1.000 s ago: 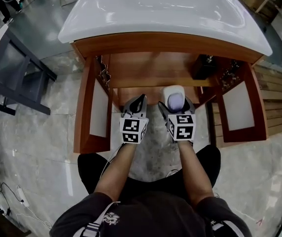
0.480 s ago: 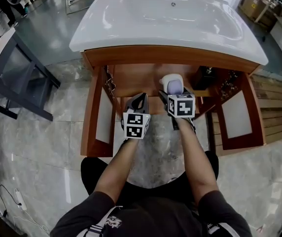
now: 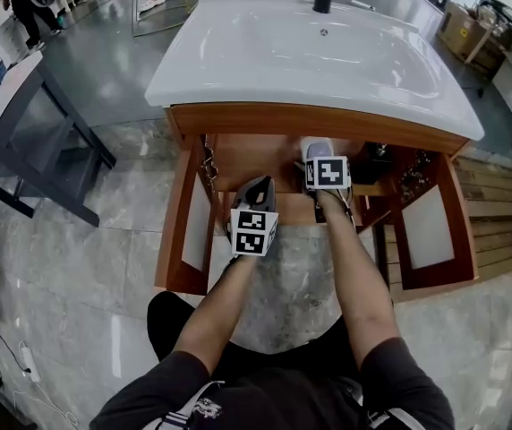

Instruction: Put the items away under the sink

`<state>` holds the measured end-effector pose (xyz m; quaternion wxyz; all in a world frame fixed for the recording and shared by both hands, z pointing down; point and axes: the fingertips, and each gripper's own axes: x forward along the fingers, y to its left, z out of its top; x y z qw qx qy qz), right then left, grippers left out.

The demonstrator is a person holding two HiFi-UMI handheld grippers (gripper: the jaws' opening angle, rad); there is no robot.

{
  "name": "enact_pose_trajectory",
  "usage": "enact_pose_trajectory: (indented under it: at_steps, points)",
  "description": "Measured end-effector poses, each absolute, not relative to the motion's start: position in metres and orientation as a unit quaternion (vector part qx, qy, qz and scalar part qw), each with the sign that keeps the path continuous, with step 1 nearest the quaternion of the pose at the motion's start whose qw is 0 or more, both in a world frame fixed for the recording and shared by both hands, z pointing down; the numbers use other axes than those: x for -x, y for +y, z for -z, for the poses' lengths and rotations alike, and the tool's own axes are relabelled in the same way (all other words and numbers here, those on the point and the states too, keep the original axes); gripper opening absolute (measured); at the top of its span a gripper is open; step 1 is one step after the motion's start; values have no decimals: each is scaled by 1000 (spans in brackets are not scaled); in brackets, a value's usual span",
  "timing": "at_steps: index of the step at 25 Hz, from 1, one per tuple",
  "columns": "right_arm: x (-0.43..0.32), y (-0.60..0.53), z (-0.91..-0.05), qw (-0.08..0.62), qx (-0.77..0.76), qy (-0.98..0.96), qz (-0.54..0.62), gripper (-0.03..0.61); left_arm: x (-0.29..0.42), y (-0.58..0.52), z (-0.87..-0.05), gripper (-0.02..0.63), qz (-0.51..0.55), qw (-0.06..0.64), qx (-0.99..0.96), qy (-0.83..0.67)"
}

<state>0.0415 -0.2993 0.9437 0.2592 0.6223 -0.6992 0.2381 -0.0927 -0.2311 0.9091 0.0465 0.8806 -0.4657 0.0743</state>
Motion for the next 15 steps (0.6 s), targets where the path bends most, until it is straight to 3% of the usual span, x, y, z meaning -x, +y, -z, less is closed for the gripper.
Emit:
enact_pose_trajectory:
  at_steps: [15]
  points:
    - [-40,-316,-952,266,-614,-689,-277,457,95,-231,-903,-2,-63,48,-881,-467]
